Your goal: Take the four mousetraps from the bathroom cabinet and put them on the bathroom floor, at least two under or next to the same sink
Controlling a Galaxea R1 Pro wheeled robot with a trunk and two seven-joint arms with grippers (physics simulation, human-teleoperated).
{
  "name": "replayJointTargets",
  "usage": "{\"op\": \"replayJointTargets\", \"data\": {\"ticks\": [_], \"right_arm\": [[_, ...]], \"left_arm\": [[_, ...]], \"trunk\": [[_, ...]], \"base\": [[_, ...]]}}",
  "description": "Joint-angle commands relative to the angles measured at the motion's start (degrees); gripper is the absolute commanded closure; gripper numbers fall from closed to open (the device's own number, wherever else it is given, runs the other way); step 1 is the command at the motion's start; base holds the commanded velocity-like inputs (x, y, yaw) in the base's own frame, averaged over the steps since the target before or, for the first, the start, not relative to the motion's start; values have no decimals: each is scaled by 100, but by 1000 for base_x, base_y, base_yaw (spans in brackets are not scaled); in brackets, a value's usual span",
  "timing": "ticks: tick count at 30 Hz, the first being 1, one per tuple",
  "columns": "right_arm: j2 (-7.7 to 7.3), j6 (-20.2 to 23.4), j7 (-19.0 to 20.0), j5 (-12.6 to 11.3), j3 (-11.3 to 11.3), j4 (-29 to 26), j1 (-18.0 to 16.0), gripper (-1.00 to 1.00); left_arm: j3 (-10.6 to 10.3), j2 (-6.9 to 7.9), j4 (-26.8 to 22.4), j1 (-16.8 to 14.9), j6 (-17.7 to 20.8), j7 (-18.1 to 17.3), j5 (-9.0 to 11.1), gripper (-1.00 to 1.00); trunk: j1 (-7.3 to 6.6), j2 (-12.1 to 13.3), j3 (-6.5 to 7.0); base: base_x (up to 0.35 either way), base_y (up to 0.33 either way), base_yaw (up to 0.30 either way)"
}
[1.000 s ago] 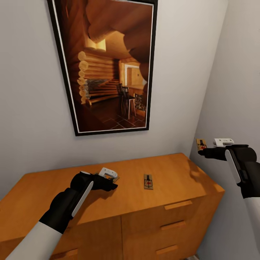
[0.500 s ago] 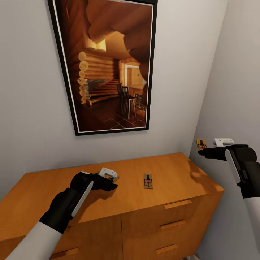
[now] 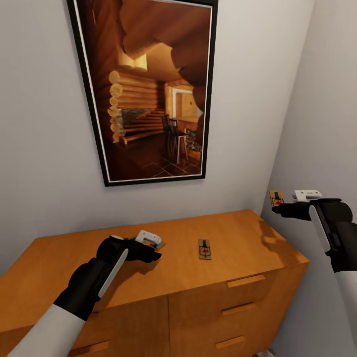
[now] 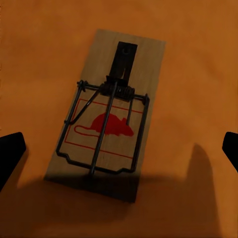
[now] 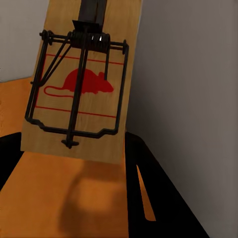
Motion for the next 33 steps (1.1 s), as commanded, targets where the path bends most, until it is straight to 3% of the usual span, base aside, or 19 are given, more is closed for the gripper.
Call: {"op": "replayJointTargets", "data": {"ticks": [1,21,33], "right_arm": [[0,28,-22,-63,-5,-3,-5,100],[0,28,-22,-65,-5,-3,-5,100],[0,28,-22,-64,-5,-3,-5,100]], "left_arm": [[-9,5,-4,-6,26,31,53,-100],[-9,4,8,-6,16,40,45,-100],[-9,5,6,-6,11,40,37,-100]], "trunk": [[0,-4,-7],[0,-4,-7],[0,-4,-7]], "base": [[3,8,0],[1,3,0],[31,91,0]]}}
